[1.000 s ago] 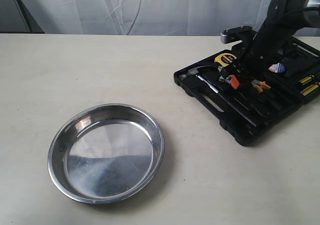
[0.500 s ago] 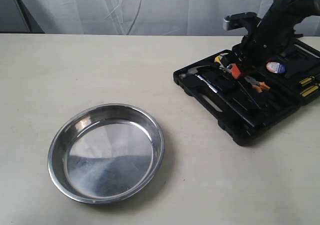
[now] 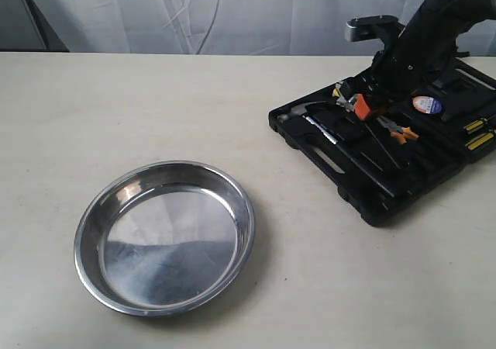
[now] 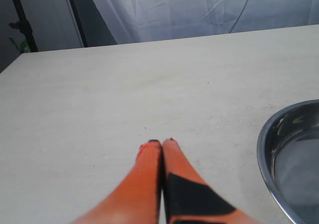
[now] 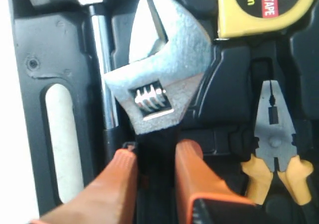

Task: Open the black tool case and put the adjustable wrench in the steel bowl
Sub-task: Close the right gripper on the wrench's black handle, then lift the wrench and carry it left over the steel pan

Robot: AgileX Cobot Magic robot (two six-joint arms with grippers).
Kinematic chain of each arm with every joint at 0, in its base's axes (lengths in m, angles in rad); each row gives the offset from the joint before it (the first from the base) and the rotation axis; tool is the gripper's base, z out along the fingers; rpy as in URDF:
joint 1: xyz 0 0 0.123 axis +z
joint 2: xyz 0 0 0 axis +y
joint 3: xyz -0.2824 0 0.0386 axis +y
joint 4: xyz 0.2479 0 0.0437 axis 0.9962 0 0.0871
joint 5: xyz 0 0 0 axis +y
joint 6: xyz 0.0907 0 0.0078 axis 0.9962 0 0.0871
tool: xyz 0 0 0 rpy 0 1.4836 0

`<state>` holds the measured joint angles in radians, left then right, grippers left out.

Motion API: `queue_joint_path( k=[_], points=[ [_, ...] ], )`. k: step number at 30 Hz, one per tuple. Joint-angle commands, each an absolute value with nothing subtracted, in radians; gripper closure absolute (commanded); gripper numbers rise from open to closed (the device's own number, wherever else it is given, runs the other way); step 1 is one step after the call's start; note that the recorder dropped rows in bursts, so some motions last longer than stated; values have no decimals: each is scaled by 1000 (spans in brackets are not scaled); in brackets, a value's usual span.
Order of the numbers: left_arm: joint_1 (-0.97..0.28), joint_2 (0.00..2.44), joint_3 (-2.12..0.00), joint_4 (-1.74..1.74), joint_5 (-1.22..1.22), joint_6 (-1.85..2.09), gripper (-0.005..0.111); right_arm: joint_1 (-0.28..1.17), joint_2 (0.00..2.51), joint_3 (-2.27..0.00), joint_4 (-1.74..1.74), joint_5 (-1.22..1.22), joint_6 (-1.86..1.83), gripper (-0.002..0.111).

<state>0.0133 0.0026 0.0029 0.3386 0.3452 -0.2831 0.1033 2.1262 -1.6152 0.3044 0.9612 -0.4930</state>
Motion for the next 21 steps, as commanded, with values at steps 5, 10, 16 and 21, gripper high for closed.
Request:
queue_joint_path(
  k=[5, 10, 16, 21],
  points=[
    [17, 0, 0, 343, 340, -285, 107, 111, 2108, -1619, 341, 978, -499, 109],
    [17, 0, 0, 343, 340, -285, 107, 184, 2107, -1619, 478, 1021, -574, 109],
    [17, 0, 0, 343, 340, -285, 107, 366, 2108, -1619, 503, 995, -589, 109],
    [17, 0, 0, 343, 340, -285, 107, 484, 2108, -1633, 507, 986, -587, 109]
  ],
)
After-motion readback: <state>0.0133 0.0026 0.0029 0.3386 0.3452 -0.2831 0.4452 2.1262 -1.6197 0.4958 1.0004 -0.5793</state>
